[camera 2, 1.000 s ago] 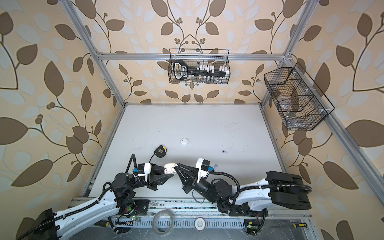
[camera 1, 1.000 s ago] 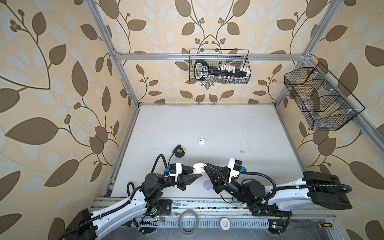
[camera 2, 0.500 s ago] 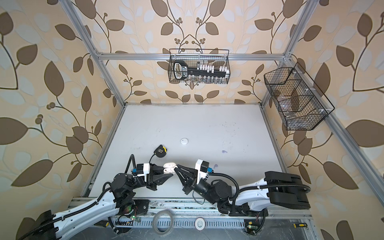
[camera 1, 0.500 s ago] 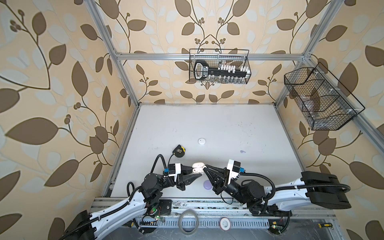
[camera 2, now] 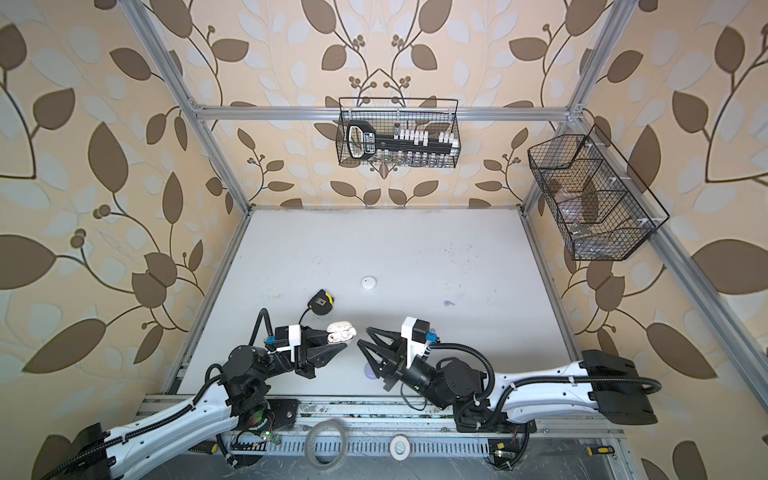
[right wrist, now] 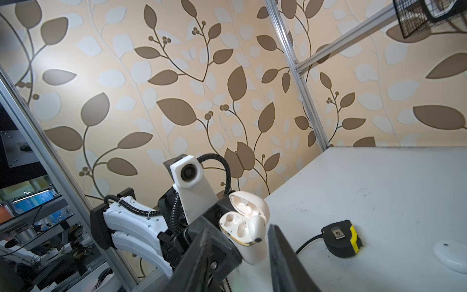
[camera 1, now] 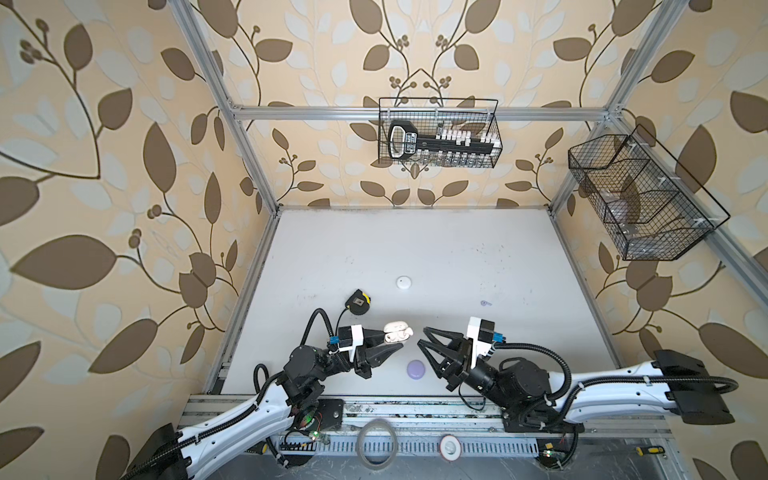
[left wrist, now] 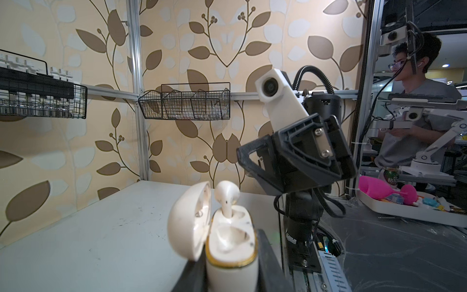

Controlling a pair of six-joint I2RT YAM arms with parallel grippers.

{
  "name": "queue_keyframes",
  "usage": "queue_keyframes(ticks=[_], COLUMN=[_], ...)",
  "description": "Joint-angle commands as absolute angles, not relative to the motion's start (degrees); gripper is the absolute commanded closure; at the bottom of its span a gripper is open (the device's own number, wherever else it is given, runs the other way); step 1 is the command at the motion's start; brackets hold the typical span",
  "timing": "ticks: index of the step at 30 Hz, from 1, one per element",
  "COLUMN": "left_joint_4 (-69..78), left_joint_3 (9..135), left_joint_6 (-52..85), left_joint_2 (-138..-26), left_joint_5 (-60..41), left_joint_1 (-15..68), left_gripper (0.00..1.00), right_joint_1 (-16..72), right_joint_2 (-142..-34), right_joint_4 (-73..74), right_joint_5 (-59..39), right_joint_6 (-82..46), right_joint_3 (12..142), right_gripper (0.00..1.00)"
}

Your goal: Insert the wireless bluetooth earbuds into the charging case

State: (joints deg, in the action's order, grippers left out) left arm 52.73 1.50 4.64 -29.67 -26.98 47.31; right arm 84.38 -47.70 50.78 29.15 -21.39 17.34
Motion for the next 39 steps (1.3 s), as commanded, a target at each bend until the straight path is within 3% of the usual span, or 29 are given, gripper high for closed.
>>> queue_keyframes(ticks=[1,3,8,16,39], left_joint_4=[53.72,53.69,53.12,52.01,51.5], left_joint_3=[3.71,3.95,4.31,4.45,4.19], left_joint_6=[2.84,2.63,2.2,1.68,1.58], left_joint_2=[-30.22,-30.66,-31.03,-30.52,-29.79], left_joint_5=[-26.45,-27.03,-27.69,-27.27,-26.68], left_joint_1=[47.55,47.55,47.55,47.59,47.55], left_gripper=[1.0,1.0,1.0,1.0,1.0], right_joint_1=[84.29,82.42,74.39,78.8,82.93], right_joint_2=[-43.12,-41.74,-43.91,-50.97,-55.7], right_joint_4=[33.42,26.4,21.62,21.52,21.8], right_joint_5=[35.76,37.3,27.17,27.48,28.83], right_joint_6=[-26.09,-29.64,-36.09,-32.38,-28.06], right_joint_3=[19.13,20.39,21.97,27.54,33.19], right_gripper=[0.7,0.78,0.87,0.9,0.95])
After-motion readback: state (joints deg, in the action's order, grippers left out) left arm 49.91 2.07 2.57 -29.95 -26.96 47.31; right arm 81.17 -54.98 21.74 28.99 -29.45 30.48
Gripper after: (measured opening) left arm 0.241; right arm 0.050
